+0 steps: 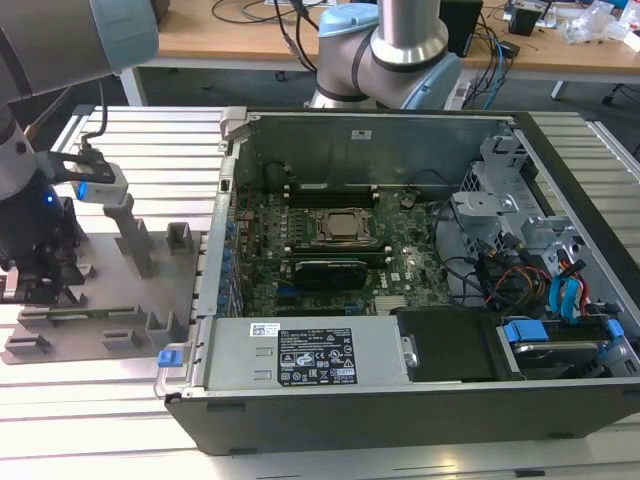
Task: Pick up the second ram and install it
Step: 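Pick up the second ram and move it above second insertion slot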
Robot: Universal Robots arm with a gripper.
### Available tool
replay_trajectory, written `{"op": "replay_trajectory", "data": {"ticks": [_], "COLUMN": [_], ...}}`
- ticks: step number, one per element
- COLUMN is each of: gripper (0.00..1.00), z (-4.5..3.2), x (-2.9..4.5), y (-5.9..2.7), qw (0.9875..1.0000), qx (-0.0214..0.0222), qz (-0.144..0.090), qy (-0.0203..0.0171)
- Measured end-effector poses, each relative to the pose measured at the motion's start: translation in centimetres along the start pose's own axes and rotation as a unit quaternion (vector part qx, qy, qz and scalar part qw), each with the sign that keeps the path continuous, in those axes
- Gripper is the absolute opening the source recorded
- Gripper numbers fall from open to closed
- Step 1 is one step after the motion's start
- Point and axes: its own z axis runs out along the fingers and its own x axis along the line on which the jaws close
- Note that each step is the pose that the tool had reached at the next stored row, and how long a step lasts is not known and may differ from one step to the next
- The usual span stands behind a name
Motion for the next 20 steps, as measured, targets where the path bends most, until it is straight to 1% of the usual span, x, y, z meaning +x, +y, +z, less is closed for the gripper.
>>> {"op": "replay_trajectory", "data": {"ticks": [2,3,5,6,8,10,14,16,19,20], "gripper": [0.36,0.36,0.36,0.36,0.36,0.36,0.36,0.36,0.36,0.35], "z": [0.64,1.14,1.79,2.15,2.82,3.28,4.74,5.01,5.02,5.03], "x": [0.01,0.02,0.03,0.01,-0.04,-0.03,-0.01,-0.01,-0.01,-0.01], "y": [-0.03,-0.06,-0.09,-0.11,0.07,0.27,0.30,0.29,0.28,0.28], "qw": [1.0000,1.0000,1.0000,1.0000,1.0000,1.0000,1.0000,1.0000,0.9999,0.9999], "qx": [0.0000,0.0000,0.0000,0.0000,0.0002,0.0001,0.0001,0.0001,0.0003,0.0004], "qz": [0.000,0.000,0.000,0.000,0.000,0.000,0.000,0.000,-0.001,-0.001], "qy": [0.0001,0.0000,0.0000,-0.0004,-0.0036,-0.0036,-0.0039,-0.0052,-0.0113,-0.0130]}}
